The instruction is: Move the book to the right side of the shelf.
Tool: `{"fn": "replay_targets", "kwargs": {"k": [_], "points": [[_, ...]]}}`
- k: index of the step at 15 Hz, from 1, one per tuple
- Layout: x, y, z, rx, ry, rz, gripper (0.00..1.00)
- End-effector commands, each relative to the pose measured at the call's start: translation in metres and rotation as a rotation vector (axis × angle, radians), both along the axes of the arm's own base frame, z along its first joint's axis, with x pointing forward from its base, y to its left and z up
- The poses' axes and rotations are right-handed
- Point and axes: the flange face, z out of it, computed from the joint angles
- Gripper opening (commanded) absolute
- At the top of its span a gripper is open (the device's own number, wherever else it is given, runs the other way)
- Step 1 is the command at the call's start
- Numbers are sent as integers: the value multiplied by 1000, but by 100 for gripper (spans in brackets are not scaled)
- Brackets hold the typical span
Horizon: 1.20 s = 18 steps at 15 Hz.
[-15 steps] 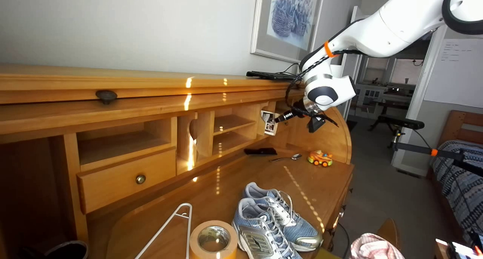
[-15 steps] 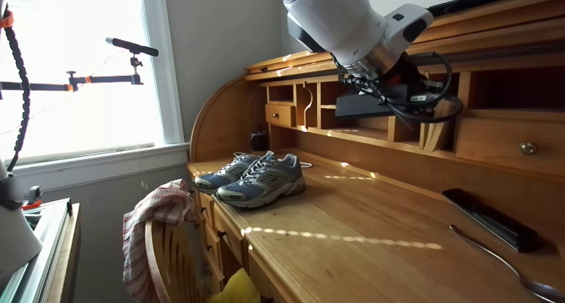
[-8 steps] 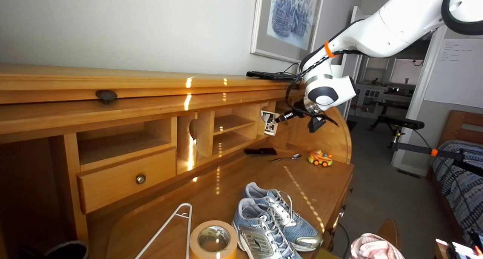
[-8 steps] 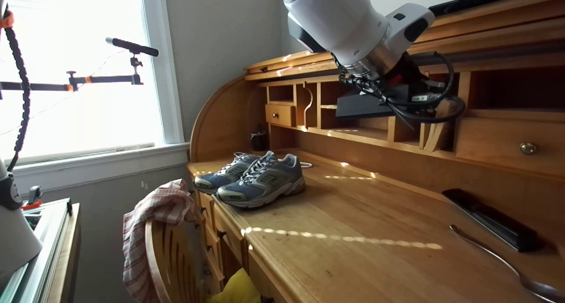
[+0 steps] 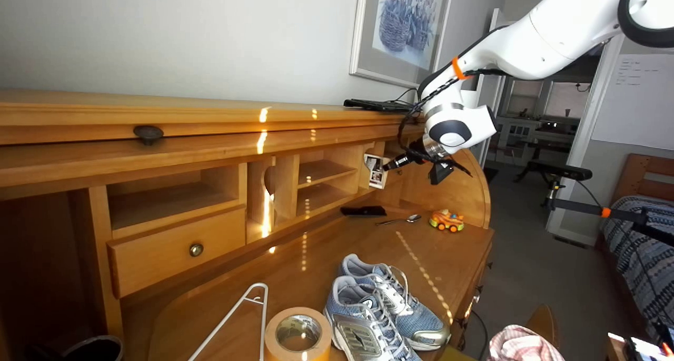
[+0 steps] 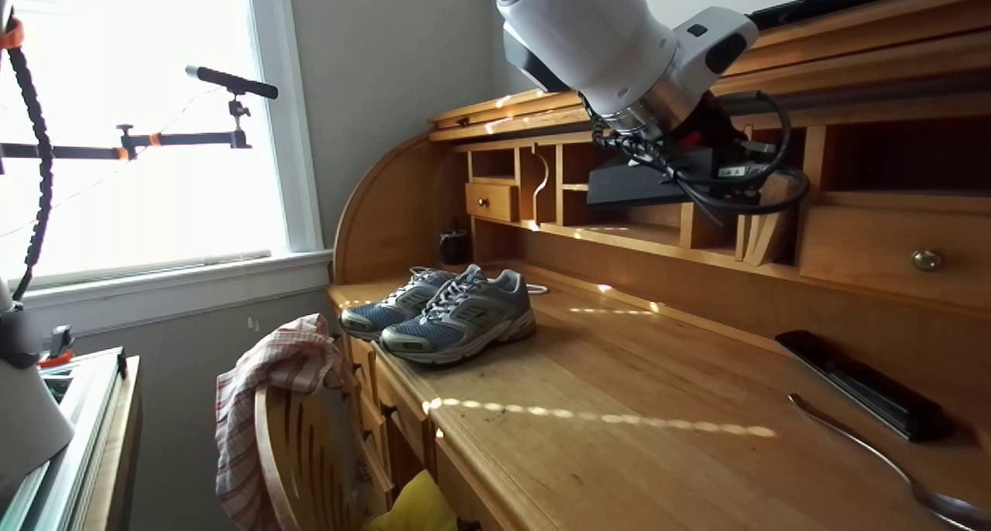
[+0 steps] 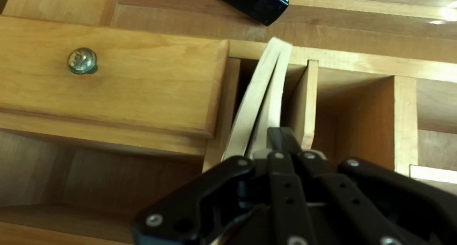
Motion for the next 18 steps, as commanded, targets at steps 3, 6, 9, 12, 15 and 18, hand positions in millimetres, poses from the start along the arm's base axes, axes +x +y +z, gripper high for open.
{"fn": "replay_targets", "kwargs": {"k": [3, 6, 9, 12, 15, 18], "points": [[-19, 30, 11, 24, 33, 5, 0], [-39, 48, 12, 45, 106, 12, 0], [-52, 59, 19, 50, 140, 5, 0], [-64, 66, 25, 69, 154, -3, 13], [-77, 71, 30, 127, 167, -32, 40], [-91, 78, 33, 220, 185, -67, 64]]}}
